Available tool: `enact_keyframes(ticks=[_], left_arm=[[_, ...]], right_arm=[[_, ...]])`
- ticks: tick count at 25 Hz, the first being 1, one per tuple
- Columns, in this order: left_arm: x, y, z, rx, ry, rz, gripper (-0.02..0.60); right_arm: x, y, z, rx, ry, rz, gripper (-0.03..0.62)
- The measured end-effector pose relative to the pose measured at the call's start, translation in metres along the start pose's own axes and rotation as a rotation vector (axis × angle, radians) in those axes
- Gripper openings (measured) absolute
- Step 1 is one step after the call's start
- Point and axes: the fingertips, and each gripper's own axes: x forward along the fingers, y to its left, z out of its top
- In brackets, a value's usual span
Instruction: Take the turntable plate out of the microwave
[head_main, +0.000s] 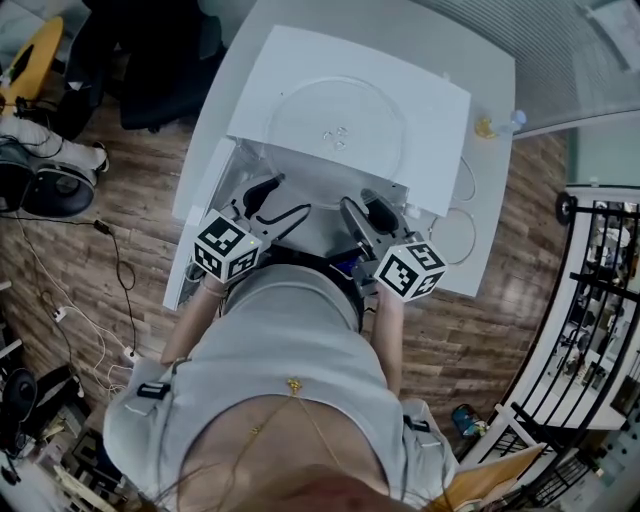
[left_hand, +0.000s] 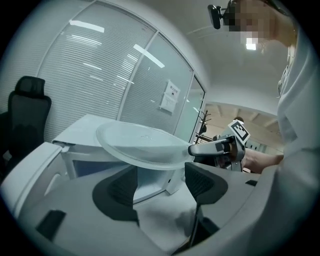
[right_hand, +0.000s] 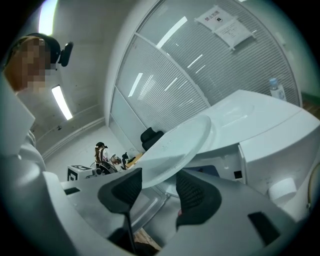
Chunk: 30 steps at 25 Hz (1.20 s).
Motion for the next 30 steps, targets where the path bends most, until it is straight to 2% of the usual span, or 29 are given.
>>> enact_keyframes(ticks=[3, 8, 19, 25, 30], left_arm=[[0.004, 0.003, 0.011, -0.007, -0.023, -0.003, 0.313], [0.009, 0.008, 0.014, -0.007, -0.010, 0.004, 0.313], [0.016, 0.005, 0.016, -0.026, -0.012, 0.023, 0.313], [0.007, 0.008, 0.015, -0.009, -0.022, 0.072, 0.313], [-0.005, 0.010, 0.016, 0.026, -0.037, 0.109, 0.313]], right_arm=[[0.005, -0.002, 0.011, 0.038, -0.029, 0.019, 0.213], [0.010, -0.004, 0.014, 0.017, -0.015, -0.008, 0.218], [0.002, -0.009, 0.019, -0.097, -0.026, -0.151, 0.259], [-0.012, -0.004, 0.017, -0.257, 0.001, -0.215, 0.281], [-0.015, 0.006, 0.014, -0.409, 0.033, -0.225, 0.285]])
